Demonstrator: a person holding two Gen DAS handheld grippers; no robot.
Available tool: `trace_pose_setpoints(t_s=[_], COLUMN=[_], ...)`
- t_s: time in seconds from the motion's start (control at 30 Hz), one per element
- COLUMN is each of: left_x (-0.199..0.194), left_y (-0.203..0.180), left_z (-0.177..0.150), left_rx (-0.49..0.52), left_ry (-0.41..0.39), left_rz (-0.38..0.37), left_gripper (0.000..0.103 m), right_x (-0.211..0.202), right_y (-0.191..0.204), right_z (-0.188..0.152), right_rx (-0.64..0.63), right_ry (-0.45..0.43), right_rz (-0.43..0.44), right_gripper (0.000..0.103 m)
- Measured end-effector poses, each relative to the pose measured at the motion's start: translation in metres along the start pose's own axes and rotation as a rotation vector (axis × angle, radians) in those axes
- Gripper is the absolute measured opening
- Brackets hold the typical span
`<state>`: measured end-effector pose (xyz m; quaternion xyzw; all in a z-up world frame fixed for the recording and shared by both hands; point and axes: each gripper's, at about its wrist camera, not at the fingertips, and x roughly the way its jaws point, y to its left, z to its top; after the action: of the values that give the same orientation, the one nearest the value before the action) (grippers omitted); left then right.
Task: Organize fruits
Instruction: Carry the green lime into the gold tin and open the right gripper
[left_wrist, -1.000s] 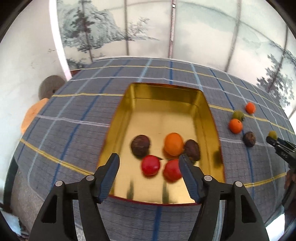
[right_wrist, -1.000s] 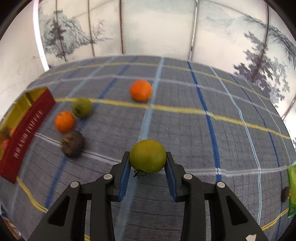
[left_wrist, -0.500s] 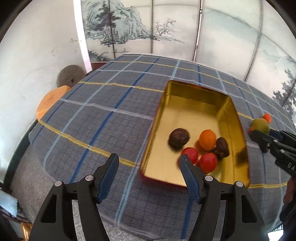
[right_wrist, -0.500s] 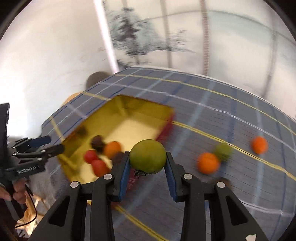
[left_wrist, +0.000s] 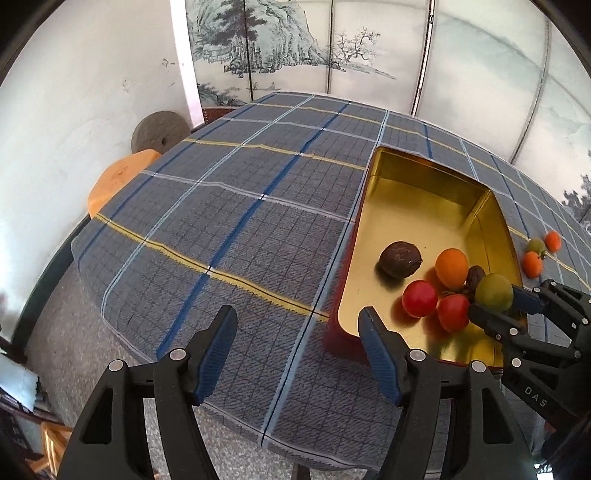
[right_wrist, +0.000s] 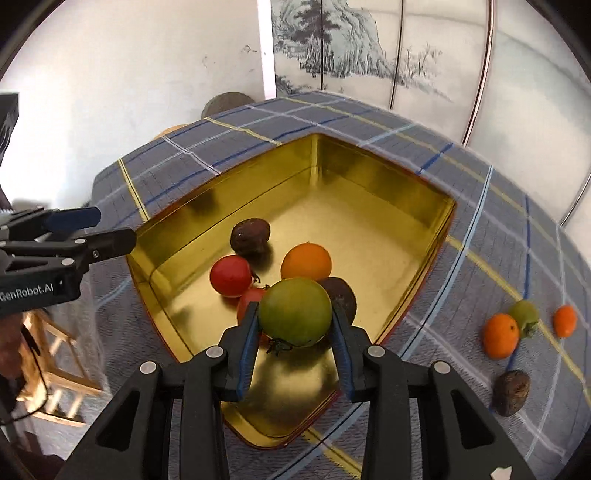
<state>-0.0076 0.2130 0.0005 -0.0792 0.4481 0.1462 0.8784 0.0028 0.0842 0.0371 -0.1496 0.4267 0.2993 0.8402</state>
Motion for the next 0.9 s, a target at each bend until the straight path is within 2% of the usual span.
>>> trace_pose_setpoints(t_s=[0.6, 0.73, 0.9], left_x=[-0.009, -0.012, -0.014], left_y=[0.005, 0.000, -0.021], left_z=[0.002, 0.006, 0.011], left_rx=[-0.015, -0.012, 0.026], left_ry=[-0.009, -0.018, -0.030], left_rz=[-0.021, -0.039, -0.077], left_gripper=[0.069, 0.069, 0.069], right_x=[-0.007, -0.033, -0.060], right_y=[-0.002, -0.018, -0.064], right_z=[0.001, 0.000, -0.019], right_rx=[0.039, 0.093, 0.183], right_ry=[-0.025, -0.093, -0.125], right_rz=[0.002, -0.003, -0.107], right_gripper=[0.037, 0.042, 0.047])
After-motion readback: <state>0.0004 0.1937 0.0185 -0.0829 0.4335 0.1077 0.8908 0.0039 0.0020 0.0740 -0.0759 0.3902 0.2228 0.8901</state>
